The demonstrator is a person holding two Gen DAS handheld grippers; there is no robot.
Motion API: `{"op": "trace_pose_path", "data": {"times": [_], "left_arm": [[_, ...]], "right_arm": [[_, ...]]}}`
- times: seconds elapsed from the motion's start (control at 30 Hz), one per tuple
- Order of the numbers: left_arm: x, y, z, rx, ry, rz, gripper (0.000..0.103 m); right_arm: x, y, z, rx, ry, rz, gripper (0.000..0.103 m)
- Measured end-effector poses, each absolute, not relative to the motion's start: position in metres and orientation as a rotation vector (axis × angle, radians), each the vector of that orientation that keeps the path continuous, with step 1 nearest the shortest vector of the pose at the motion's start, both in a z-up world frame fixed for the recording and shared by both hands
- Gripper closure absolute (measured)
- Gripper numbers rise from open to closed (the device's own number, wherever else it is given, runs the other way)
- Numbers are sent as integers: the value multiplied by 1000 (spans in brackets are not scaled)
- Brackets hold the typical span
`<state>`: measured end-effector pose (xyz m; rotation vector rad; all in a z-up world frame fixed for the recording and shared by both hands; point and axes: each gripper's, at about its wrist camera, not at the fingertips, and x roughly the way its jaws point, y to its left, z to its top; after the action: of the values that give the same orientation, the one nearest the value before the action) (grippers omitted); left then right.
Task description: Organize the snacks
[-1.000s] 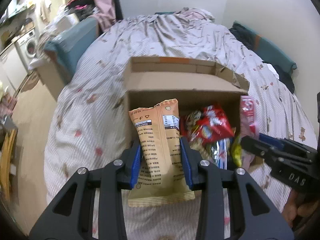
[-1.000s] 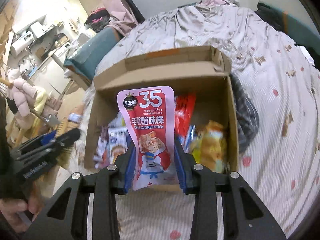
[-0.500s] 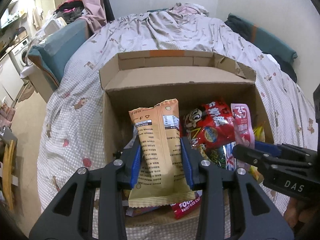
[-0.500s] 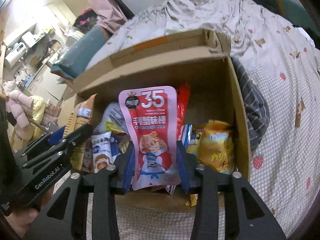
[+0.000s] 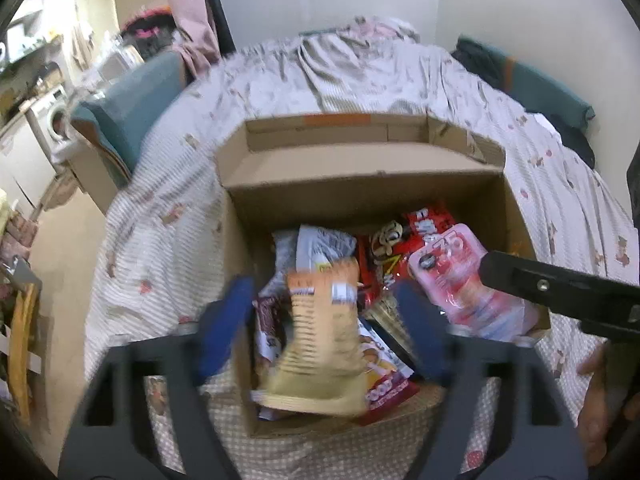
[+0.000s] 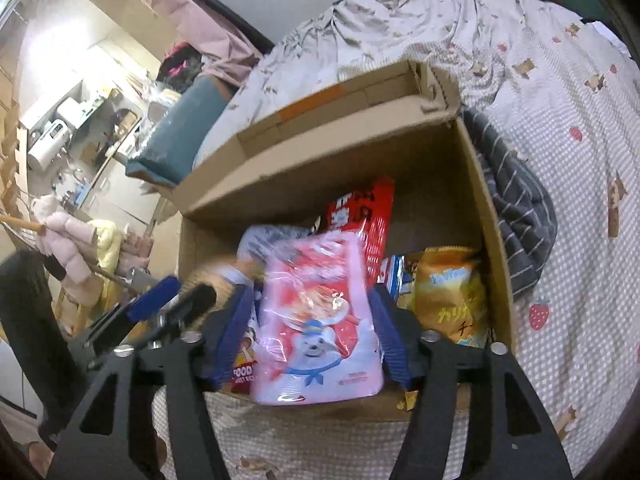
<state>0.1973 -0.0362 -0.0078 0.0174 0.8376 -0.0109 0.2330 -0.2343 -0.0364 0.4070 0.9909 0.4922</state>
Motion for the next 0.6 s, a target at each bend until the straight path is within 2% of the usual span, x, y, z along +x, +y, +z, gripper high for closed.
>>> {"op": "trace_pose_path", "data": {"times": [0.03, 0.1, 0.4, 0.47, 0.6], "left_arm": [[195, -35, -4, 17, 821, 0, 14], [193, -31, 0, 0, 810, 8, 14], [156, -25, 27, 0, 722, 4, 13], [142, -22, 29, -1, 711, 13, 4], [118, -15, 32, -16, 712, 25, 0]], "right_arm": [[232, -235, -34, 409, 984, 492, 7], [228, -235, -28, 401, 963, 484, 3], [189, -229, 5, 287, 854, 443, 0], [178, -229, 9, 293, 839, 429, 0], [158, -230, 12, 271, 810, 408, 0]]}}
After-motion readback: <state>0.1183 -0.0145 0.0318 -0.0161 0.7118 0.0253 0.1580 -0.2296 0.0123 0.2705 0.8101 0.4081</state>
